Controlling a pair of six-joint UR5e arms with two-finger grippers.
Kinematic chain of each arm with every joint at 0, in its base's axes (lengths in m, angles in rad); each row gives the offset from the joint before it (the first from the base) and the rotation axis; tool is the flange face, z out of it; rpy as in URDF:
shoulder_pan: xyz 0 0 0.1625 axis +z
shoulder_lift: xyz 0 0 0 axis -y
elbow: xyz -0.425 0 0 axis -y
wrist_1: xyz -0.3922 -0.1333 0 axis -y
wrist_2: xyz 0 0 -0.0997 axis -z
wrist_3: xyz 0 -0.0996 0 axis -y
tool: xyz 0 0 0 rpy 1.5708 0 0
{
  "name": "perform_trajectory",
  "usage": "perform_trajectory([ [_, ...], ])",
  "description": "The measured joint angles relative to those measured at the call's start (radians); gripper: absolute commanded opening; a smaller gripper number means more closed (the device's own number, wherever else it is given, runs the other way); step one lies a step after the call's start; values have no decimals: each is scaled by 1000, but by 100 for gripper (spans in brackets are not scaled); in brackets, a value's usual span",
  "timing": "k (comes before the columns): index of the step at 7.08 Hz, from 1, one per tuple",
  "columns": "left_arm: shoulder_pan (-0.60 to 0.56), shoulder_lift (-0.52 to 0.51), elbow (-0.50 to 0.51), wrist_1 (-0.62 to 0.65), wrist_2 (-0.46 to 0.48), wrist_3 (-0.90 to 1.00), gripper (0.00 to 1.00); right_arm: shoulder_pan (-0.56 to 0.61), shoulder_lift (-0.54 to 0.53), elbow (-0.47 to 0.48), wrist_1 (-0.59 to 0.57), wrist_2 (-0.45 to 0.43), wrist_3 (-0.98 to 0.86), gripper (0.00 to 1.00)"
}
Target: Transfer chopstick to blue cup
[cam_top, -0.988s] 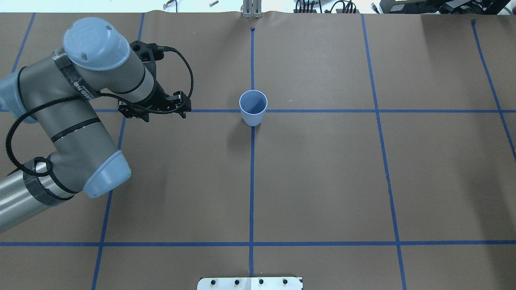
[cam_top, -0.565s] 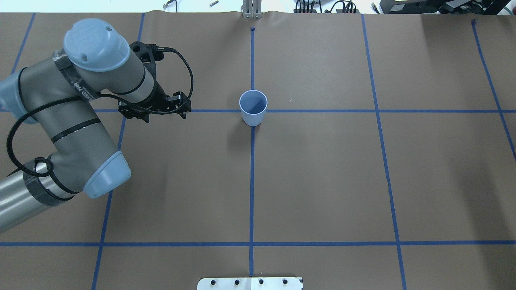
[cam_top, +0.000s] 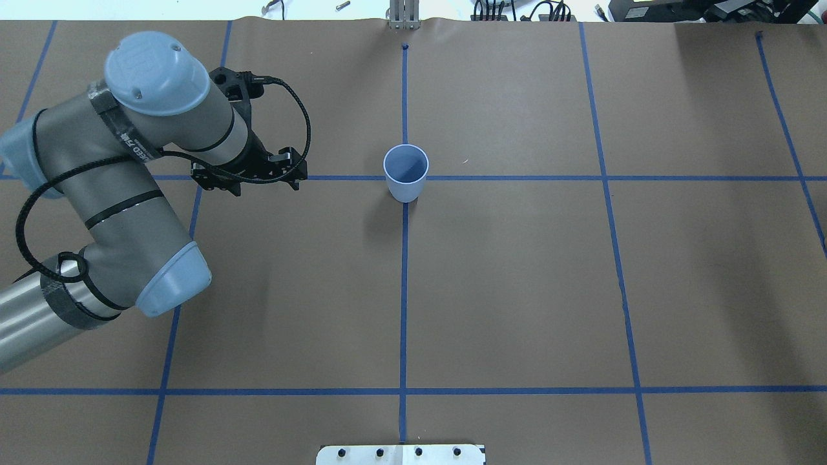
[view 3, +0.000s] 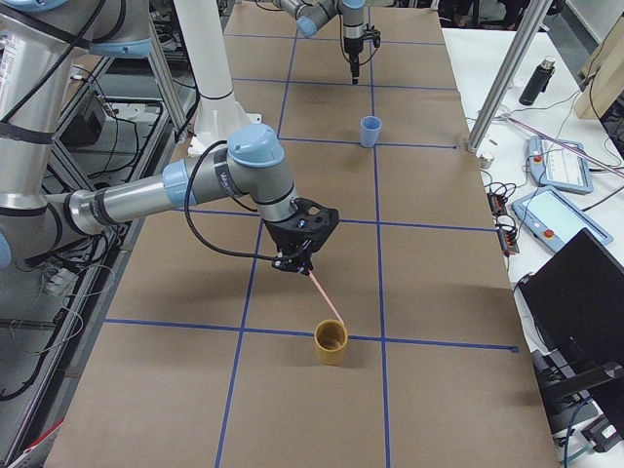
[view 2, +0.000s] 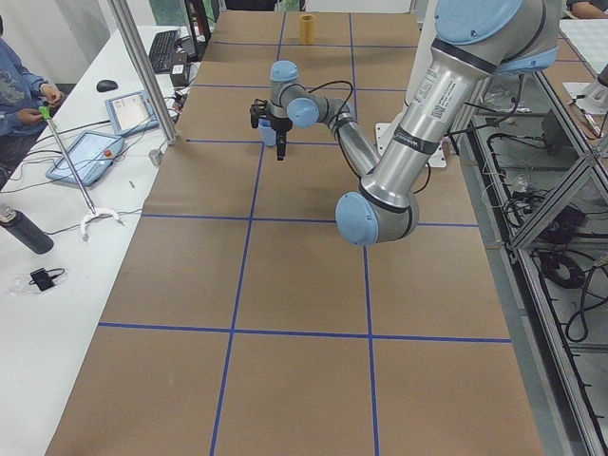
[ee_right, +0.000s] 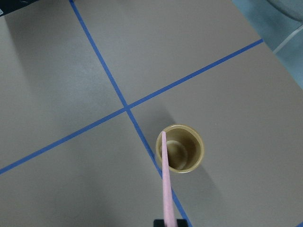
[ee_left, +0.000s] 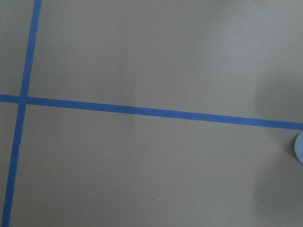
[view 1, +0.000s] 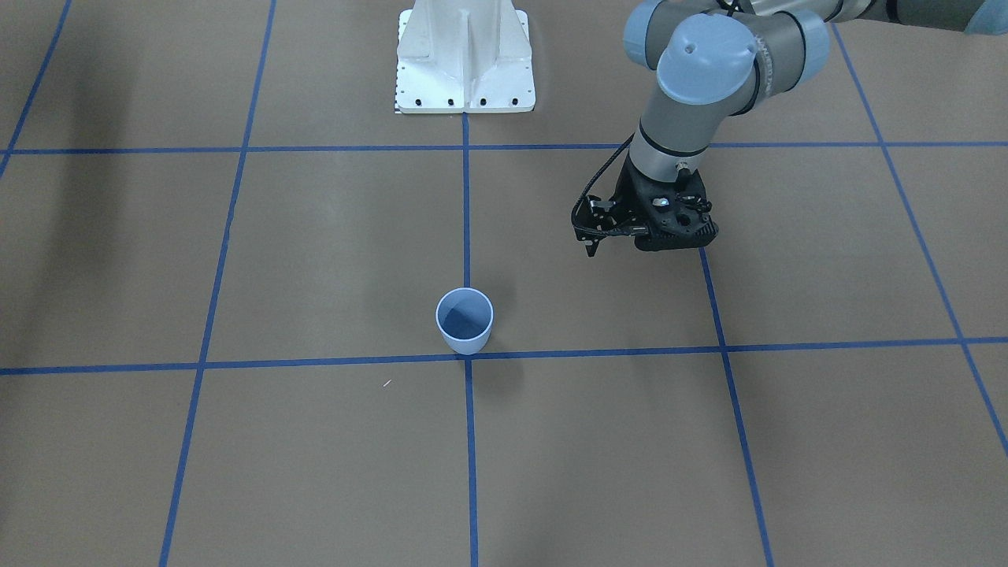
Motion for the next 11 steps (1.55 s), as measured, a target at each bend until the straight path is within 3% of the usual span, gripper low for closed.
perform_trajectory([
  [3,0,-1,-1,-2,-2,6,98,-157,281,9,-193,14,108,0],
  [7,-27,0,18,-5,-5,73,98,-538,834,-57,-437,11,649,0],
  [9,-82,26,50,-8,-28,182,98,-677,1030,-172,-432,16,816,0],
  [11,-132,91,66,-61,-93,271,98,-737,1151,-359,-259,61,950,0],
])
